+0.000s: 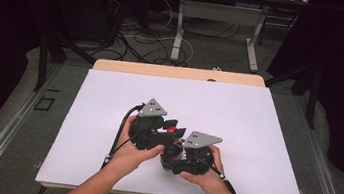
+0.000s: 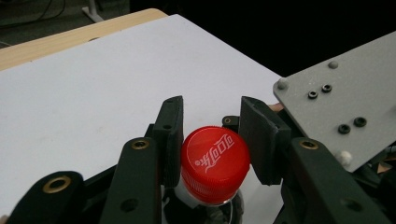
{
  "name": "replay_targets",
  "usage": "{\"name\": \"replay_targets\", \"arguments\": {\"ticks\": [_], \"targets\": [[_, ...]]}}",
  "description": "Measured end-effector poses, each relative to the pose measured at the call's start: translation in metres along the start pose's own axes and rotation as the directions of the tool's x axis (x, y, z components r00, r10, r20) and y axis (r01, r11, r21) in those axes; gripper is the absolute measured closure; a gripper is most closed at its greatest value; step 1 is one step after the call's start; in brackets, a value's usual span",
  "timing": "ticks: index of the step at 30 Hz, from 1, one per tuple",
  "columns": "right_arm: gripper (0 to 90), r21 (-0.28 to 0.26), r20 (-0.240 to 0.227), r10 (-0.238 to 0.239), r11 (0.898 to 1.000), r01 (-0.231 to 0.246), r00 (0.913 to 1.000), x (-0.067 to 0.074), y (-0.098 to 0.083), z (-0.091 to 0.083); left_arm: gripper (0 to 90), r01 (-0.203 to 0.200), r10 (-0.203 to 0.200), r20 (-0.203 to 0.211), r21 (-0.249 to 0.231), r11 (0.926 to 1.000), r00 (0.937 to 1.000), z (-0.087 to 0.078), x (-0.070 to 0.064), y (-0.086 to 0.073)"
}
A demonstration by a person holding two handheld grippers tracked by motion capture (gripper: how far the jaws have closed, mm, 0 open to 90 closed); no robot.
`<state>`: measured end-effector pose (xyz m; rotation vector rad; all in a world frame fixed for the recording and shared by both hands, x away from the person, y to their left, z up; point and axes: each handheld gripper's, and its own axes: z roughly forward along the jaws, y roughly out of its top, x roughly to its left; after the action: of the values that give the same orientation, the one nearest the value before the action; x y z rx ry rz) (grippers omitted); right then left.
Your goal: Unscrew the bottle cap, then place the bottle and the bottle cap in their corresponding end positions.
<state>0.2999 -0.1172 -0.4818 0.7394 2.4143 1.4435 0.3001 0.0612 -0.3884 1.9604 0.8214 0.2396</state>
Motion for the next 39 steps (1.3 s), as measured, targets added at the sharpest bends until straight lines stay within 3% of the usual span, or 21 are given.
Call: {"name": "replay_targets", "arguments": {"ticks": [13, 23, 31, 39], "targets": [[29.5, 0.009, 0.027, 0.009, 1.0, -0.01, 0.9996, -0.005, -0.003, 0.001, 61.1, 0.033, -0.033, -0.032, -0.012, 0.9994, 0.9989, -0.01, 0.013, 0.004], [29.5, 0.011, 0.048, 0.015, 1.0, -0.016, 0.9987, -0.012, -0.004, 0.0, 61.1, 0.071, -0.07, -0.084, 0.007, 0.9975, 0.994, -0.014, 0.035, -0.003], [29.5, 0.002, 0.093, 0.03, 1.0, -0.03, 0.9952, -0.021, -0.006, -0.002, 61.1, 0.087, -0.084, -0.123, 0.02, 0.996, 0.9889, -0.016, 0.049, -0.012], [29.5, -0.013, 0.17, 0.051, 0.999, -0.05, 0.9841, -0.035, -0.004, -0.005, 61.1, 0.129, -0.133, -0.144, -0.033, 0.9911, 0.9806, -0.025, 0.063, -0.026]]}}
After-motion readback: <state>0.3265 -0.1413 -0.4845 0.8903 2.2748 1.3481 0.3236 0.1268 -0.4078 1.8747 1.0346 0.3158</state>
